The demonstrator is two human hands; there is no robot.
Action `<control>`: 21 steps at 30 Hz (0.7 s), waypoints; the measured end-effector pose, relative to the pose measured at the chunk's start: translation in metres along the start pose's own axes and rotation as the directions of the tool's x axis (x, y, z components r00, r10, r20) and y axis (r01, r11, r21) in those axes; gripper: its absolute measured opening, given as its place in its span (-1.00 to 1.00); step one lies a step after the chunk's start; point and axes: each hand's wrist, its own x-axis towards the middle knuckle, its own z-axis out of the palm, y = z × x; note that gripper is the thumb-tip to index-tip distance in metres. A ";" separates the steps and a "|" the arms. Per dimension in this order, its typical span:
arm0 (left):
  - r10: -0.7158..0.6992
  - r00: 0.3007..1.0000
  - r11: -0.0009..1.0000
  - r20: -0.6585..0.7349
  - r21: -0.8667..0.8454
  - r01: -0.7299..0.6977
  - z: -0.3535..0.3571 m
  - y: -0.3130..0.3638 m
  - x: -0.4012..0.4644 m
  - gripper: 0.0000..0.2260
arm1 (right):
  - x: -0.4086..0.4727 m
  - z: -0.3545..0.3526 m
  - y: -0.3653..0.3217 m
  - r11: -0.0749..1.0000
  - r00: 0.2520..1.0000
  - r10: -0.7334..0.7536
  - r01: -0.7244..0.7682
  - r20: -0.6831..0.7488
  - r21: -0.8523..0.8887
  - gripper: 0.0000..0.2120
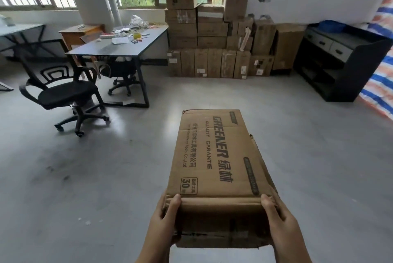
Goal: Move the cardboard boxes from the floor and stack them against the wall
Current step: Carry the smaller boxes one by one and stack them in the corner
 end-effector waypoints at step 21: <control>0.024 0.999 1.000 0.032 -0.008 -0.023 0.140 0.286 0.443 -0.82 | 0.407 0.289 -0.213 0.998 0.999 -0.039 0.038 0.013 0.059 -0.48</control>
